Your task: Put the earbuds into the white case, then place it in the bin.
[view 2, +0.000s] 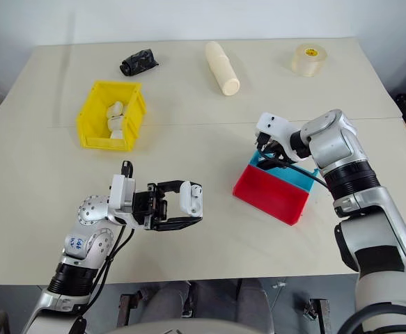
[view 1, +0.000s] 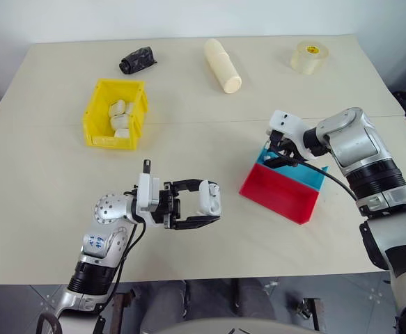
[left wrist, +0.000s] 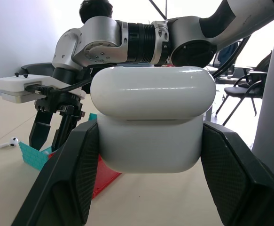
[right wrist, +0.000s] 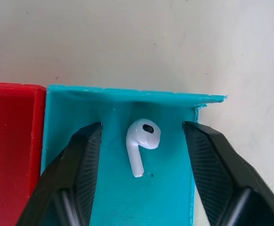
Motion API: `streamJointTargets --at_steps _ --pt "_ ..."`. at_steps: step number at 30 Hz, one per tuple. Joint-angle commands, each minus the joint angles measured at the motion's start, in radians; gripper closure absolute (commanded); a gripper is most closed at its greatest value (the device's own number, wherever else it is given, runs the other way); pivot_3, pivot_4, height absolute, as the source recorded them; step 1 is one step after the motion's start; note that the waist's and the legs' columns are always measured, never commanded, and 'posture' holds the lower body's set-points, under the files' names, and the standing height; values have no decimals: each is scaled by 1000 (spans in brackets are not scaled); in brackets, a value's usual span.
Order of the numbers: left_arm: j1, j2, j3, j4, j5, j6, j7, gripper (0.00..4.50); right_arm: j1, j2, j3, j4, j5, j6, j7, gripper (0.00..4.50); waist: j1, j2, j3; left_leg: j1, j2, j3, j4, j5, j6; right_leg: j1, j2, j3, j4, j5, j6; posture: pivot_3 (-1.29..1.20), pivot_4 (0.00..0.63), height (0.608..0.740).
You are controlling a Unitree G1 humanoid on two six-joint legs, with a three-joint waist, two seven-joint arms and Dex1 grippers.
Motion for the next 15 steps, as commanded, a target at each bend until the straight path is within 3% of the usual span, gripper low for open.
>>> streamJointTargets --at_steps 1,4,10,15 --pt "-6 -1 7 -18 -2 -13 5 1702 8 -5 7 -9 -18 6 -5 2886 0 0 0 0 0 0 0 0 0 0 0 0 0 0 0 0 150 740" --pt "-7 -1 7 -18 -1 -13 6 1702 11 -3 1 -7 -18 4 -15 3830 0 0 0 0 0 0 0 0 0 0 0 0 0 0 0 0 150 740" --pt "-6 2 8 -19 -4 -13 3 1702 20 -27 -49 -59 11 -10 -26 3830 0 0 0 0 0 0 0 0 0 0 0 0 0 0 0 0 150 740" --pt "-9 9 13 -19 -17 -4 -9 1702 79 -110 -173 -206 117 -26 25 3830 4 0 0 -2 -1 -1 0 0 0 -2 0 0 0 0 0 0 150 740"
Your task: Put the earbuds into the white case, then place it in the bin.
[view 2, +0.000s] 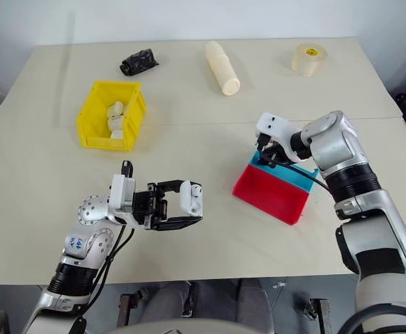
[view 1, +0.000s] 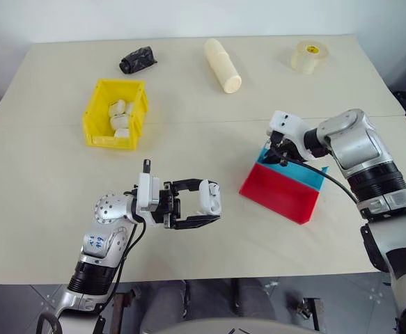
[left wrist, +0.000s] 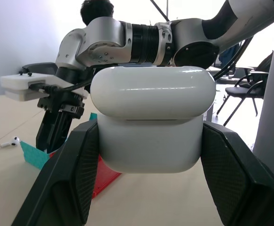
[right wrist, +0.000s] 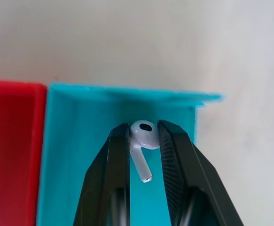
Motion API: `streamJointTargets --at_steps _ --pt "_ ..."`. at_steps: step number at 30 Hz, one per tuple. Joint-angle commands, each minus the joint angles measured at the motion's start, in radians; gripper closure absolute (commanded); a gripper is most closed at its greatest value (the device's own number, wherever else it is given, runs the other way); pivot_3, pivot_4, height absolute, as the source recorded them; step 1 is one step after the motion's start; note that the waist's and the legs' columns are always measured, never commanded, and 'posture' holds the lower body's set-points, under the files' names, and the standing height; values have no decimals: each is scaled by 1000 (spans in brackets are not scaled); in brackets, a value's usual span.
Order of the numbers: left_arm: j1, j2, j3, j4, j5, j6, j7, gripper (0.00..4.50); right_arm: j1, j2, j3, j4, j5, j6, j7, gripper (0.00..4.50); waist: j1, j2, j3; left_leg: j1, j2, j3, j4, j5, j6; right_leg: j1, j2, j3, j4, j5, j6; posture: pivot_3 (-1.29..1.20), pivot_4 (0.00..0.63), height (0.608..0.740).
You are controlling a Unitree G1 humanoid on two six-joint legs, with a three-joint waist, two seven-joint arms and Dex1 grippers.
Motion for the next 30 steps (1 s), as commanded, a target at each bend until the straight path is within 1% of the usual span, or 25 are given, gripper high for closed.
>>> streamJointTargets --at_steps 1,4,7,9,10,13,18,21,25,27,30 --pt "-8 5 13 -19 -20 -2 -10 1702 42 -58 -131 -152 112 -24 52 3830 -1 0 0 -2 0 0 1 0 0 -1 0 0 0 0 0 0 150 740" --pt "-17 2 19 -15 -30 9 -9 1702 142 -68 -266 -315 281 33 103 3830 -1 0 0 -5 1 -2 2 0 0 -3 0 -2 -1 0 0 0 150 740" --pt "-30 -4 26 -10 -35 21 -6 1702 232 -39 -361 -423 393 78 70 3830 -2 0 0 -5 1 -2 3 0 0 -3 0 -2 0 0 0 0 150 740" --pt "-44 -7 28 -7 -37 33 0 1702 302 15 -448 -506 517 118 48 3830 1 0 0 -5 1 -2 5 0 0 -3 0 -2 1 0 0 0 150 740" --pt "-54 -11 29 -5 -39 42 4 1702 337 59 -501 -553 589 148 18 3830 1 0 0 -5 1 -2 5 0 0 -2 0 -2 1 0 0 0 150 740" --pt "-76 -15 36 -2 -45 65 16 1702 407 169 -588 -663 764 262 -94 3830 1 0 0 -5 1 -3 5 0 0 -2 0 -2 2 0 0 0 150 740" --pt "-124 -31 43 13 -37 92 53 1702 481 306 -646 -778 991 356 -262 3830 2 0 0 -5 0 -3 5 0 0 -2 0 -2 2 0 0 0 150 740" --pt "-147 -43 48 27 -27 96 72 1702 508 350 -659 -811 1118 403 -353 3830 2 0 0 -5 0 -4 6 0 0 -2 0 -2 3 0 0 0 150 740" --pt "-172 -61 45 47 -23 100 93 1702 536 398 -645 -841 1205 386 -457 3830 0 0 0 -5 0 -4 6 0 0 -2 0 -1 3 0 0 0 150 740" --pt "-180 -75 45 50 -34 115 103 1702 555 422 -622 -863 1225 362 -485 3830 0 0 0 -5 0 -4 5 0 0 -2 0 -2 3 0 0 0 150 740" --pt "-188 -87 41 47 -49 140 97 1702 582 461 -587 -886 1215 306 -514 3830 -1 0 0 -5 0 -4 5 0 0 -3 0 -2 4 0 0 0 150 740"
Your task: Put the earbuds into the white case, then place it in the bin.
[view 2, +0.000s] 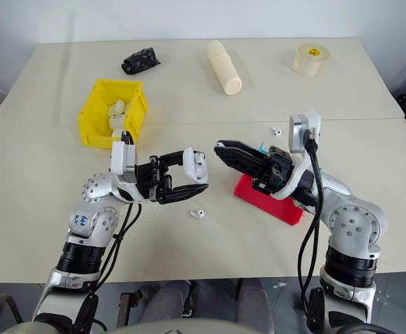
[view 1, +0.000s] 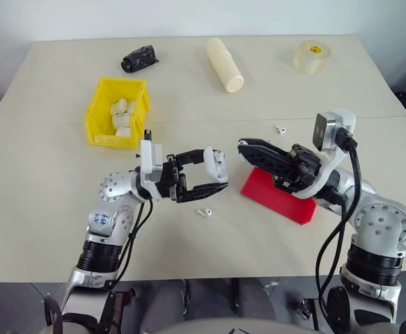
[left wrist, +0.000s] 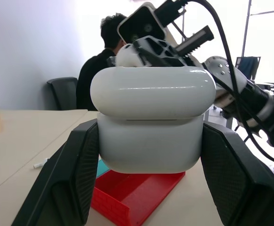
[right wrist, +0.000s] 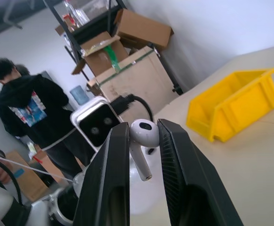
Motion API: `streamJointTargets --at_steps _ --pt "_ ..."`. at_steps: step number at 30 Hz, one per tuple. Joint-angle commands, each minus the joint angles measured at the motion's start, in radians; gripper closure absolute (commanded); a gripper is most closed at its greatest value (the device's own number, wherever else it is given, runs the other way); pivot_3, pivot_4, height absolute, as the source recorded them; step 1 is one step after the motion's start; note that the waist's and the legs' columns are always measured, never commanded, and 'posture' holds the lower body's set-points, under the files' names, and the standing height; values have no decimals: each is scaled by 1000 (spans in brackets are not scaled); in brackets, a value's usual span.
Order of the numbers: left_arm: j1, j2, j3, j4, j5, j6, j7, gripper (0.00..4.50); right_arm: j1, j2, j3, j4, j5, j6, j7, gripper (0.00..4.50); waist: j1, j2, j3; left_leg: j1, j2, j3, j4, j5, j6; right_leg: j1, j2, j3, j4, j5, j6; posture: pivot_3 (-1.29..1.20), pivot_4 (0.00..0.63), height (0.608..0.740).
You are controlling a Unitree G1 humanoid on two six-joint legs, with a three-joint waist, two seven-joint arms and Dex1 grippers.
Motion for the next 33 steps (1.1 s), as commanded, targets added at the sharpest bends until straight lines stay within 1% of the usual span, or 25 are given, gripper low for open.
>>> streamJointTargets --at_steps 1,5,13,21,27,30,33 --pt "-18 -11 2 -23 -33 22 -3 1702 23 32 42 -62 3 -83 -23 3830 -1 0 0 0 0 0 0 0 0 0 0 0 0 0 0 0 150 740" --pt "-26 -20 8 -28 -43 47 4 1702 52 40 99 -72 -50 -167 -12 3830 -1 0 0 0 0 0 0 0 0 -1 0 0 1 0 0 0 150 740" --pt "-47 -43 34 -37 -74 100 51 1702 110 43 172 -78 -87 -268 -14 3830 -1 0 0 0 -1 0 0 0 0 -1 0 1 2 0 0 0 150 740" --pt "-60 -53 42 -49 -87 130 69 1702 138 30 221 -70 -143 -353 -3 3830 -1 0 0 0 -1 0 0 0 0 -1 0 1 2 0 0 0 150 740" --pt "-68 -56 49 -54 -97 144 70 1702 156 4 259 -50 -229 -440 41 3830 -1 0 0 0 -2 0 0 0 0 -1 0 1 2 0 0 0 150 740" --pt "-70 -53 54 -53 -97 145 66 1702 162 -13 257 -44 -217 -436 50 3830 -1 0 0 0 -2 0 0 0 0 -1 0 1 2 0 0 0 150 740" --pt "-68 -49 54 -54 -94 144 57 1702 163 -43 256 -48 -185 -415 72 2953 -1 0 0 0 -1 0 0 0 0 -1 0 1 2 0 0 0 150 740"
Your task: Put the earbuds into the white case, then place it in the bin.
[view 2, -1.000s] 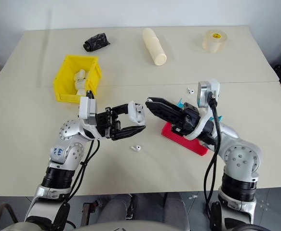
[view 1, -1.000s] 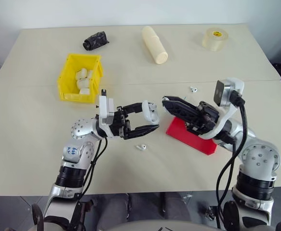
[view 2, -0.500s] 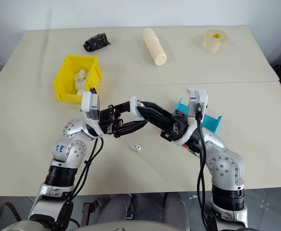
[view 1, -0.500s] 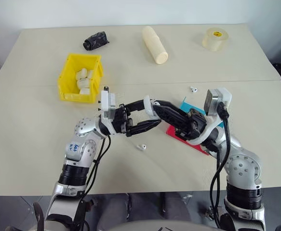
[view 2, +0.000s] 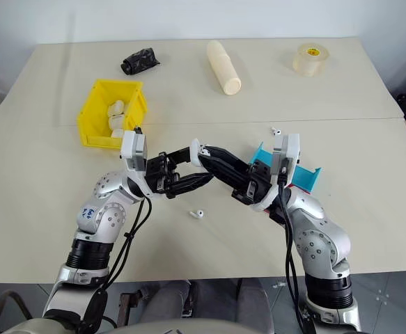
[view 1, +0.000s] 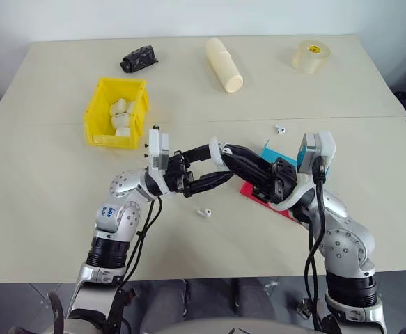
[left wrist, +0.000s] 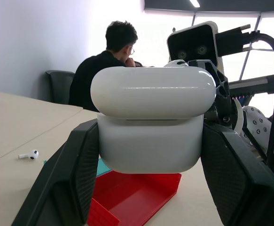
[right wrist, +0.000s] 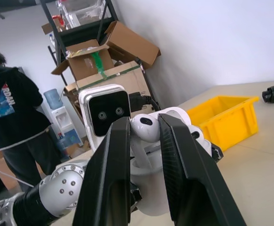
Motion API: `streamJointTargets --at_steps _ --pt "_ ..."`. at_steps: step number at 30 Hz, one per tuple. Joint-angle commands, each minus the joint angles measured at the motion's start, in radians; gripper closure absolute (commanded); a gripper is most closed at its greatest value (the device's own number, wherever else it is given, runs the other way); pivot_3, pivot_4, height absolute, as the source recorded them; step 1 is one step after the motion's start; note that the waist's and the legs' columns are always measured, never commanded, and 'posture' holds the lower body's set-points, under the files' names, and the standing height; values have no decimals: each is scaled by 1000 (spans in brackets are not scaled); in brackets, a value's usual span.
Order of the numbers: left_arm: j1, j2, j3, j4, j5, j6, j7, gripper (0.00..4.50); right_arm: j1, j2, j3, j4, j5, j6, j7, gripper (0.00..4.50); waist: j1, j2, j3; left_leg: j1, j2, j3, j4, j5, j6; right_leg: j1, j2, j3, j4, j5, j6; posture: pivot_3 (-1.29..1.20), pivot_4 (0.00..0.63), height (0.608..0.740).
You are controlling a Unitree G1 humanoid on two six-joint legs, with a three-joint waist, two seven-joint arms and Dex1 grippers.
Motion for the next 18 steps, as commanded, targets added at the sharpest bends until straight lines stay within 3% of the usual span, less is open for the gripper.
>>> streamJointTargets --at_steps 1,9,14,18 --pt "-39 -4 29 -58 -39 -21 -5 1702 17 -31 12 -14 31 28 36 2659 0 0 0 0 0 0 0 0 0 0 0 0 0 0 0 0 150 740" --pt "-27 13 18 -52 -2 -48 -37 1702 8 -81 -26 -21 52 26 45 25 1 0 0 0 0 0 0 0 0 0 0 0 0 0 0 0 150 740" --pt "11 110 -38 -19 137 -211 -140 1702 53 -244 -113 11 -7 1 118 25 5 0 0 0 -1 0 0 0 0 1 0 0 -1 0 0 0 150 740" --pt "44 190 -85 -7 224 -309 -204 1702 102 -397 -134 89 -148 -90 235 25 10 0 0 0 -1 1 0 0 0 1 0 0 -3 0 0 0 150 740"
